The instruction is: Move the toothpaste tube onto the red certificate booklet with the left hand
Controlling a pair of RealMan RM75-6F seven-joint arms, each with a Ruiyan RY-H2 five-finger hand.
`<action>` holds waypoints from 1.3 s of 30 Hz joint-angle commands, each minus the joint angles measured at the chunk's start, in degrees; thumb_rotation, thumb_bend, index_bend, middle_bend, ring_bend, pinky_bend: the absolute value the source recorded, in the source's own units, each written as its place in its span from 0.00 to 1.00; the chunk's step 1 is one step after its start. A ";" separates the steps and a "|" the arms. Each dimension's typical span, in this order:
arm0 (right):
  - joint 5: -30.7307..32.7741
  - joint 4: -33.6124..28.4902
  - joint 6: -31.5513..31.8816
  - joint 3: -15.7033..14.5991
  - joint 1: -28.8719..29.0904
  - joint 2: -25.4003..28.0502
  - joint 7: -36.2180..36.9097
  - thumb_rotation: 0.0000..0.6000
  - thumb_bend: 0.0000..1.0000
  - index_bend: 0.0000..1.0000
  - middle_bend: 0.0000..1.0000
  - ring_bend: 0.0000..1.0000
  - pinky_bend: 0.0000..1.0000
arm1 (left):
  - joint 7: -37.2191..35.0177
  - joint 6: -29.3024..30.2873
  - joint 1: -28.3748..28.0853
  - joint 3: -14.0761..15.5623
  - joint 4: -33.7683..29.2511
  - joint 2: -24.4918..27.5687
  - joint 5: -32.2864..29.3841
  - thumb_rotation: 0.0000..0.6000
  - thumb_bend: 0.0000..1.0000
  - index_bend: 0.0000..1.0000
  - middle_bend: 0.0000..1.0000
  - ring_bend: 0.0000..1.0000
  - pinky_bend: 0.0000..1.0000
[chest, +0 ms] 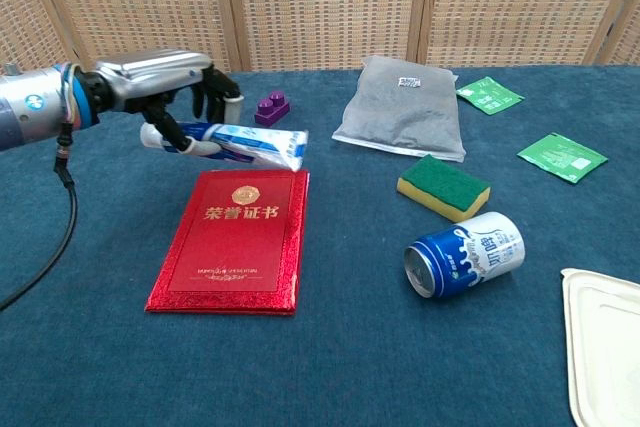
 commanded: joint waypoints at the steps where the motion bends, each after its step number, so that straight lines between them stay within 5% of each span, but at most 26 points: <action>1: 0.14 0.07 0.04 -0.02 -0.12 0.06 0.16 1.00 0.00 0.00 0.00 0.00 0.00 | 7.87 -2.05 -3.11 -0.33 -7.98 1.88 1.39 1.00 0.35 0.52 0.58 0.45 0.42; 7: 0.92 0.44 0.25 0.25 -0.44 0.28 0.78 1.00 0.00 0.00 0.00 0.00 0.00 | 12.66 -3.01 -5.58 0.31 -9.78 -0.64 3.90 1.00 0.35 0.52 0.58 0.45 0.42; 16: 1.61 0.72 0.17 0.47 -0.57 0.33 1.02 1.00 0.00 0.00 0.00 0.00 0.00 | 13.57 -0.11 -8.32 3.94 -4.09 -3.00 11.15 1.00 0.35 0.54 0.59 0.45 0.42; 29: 2.64 1.11 -0.24 0.92 -0.41 0.14 0.74 1.00 0.00 0.00 0.00 0.00 0.00 | -0.84 25.49 -10.16 12.72 25.93 -12.00 26.79 1.00 0.43 0.56 0.61 0.44 0.40; 39: 2.83 0.72 -0.16 1.10 -0.31 0.02 0.19 1.00 0.00 0.00 0.00 0.00 0.00 | -5.26 30.45 -10.87 16.65 38.99 -18.28 29.02 1.00 0.49 0.56 0.61 0.42 0.38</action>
